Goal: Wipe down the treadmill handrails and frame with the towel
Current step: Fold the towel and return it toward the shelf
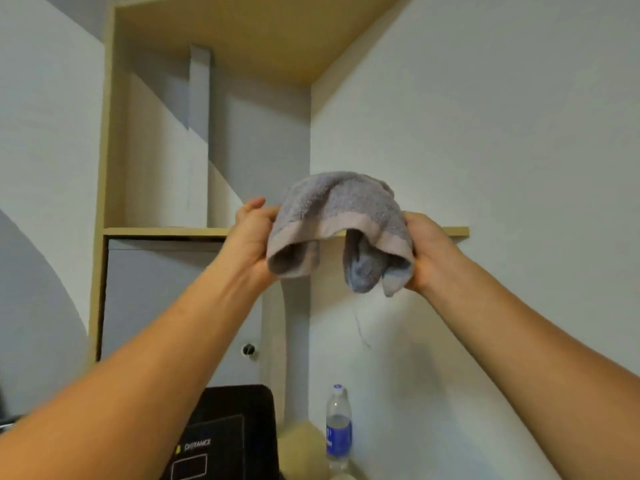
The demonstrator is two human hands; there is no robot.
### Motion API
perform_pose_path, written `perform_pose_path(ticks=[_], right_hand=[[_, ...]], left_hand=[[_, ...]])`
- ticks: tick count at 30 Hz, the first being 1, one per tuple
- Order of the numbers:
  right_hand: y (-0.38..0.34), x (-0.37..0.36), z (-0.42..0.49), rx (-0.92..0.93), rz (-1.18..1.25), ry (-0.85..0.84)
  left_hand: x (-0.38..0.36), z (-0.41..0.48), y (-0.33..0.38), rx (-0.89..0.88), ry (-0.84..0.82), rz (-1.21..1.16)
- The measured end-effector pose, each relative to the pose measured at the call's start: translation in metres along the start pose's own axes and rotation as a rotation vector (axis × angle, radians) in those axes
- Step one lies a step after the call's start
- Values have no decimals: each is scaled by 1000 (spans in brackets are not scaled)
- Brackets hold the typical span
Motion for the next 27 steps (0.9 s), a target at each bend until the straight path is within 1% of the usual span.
perform_pose_path(ticks=[2, 5, 7, 9, 11, 12, 13, 14, 15, 16, 17, 18, 19, 20, 21, 23, 24, 25, 26, 27], right_hand=[[-26, 6, 38, 49, -39, 33], [-57, 23, 95, 141, -232, 177], [-70, 34, 126, 160, -308, 209], [-76, 39, 147, 164, -282, 179], [-75, 42, 166, 134, -188, 136], [-73, 44, 176, 106, -154, 113], [-71, 49, 190, 93, -204, 112], [-69, 54, 200, 89, -387, 136], [-67, 62, 208, 91, -702, 188], [-62, 67, 212, 76, -1095, 217], [-57, 72, 216, 48, -1457, 193], [-51, 74, 216, 9, -1717, 138], [-46, 76, 218, -26, -1864, 81], [-44, 76, 219, -38, -1926, 48], [-44, 75, 221, -29, -1952, 58], [-48, 73, 228, 65, -2029, 111], [-50, 74, 231, 114, -2085, 155], [-51, 77, 232, 188, -2079, 198], [-54, 81, 231, 276, -1994, 264], [-57, 84, 227, 361, -1854, 323]], left_hand=[[-27, 35, 9, -97, -27, 22], [-63, 69, 8, -109, -130, 106], [-75, 99, -2, -162, -169, 208], [-79, 130, -11, -230, -155, 280], [-79, 155, -19, -281, -77, 371], [-76, 170, -25, -299, -47, 445], [-73, 184, -33, -321, -38, 572], [-70, 194, -40, -344, -32, 801], [-66, 201, -49, -347, -39, 1102], [-60, 207, -59, -320, -44, 1397], [-54, 215, -68, -266, -28, 1642], [-47, 218, -75, -187, 6, 1799], [-43, 217, -80, -120, 31, 1879], [-40, 221, -80, -102, 60, 1908], [-39, 223, -79, -126, 87, 1919], [-37, 223, -69, -173, 146, 1915], [-35, 224, -65, -201, 173, 1870], [-32, 220, -60, -290, 166, 1762], [-27, 216, -56, -330, 159, 1613], [-23, 205, -52, -318, 145, 1458]])
Point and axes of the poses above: each hand's wrist, its own z-axis towards the middle knuckle, its own x-axis out of the back of the hand, y = z × x, the point moved 3 cm from there along z, towards the middle knuckle
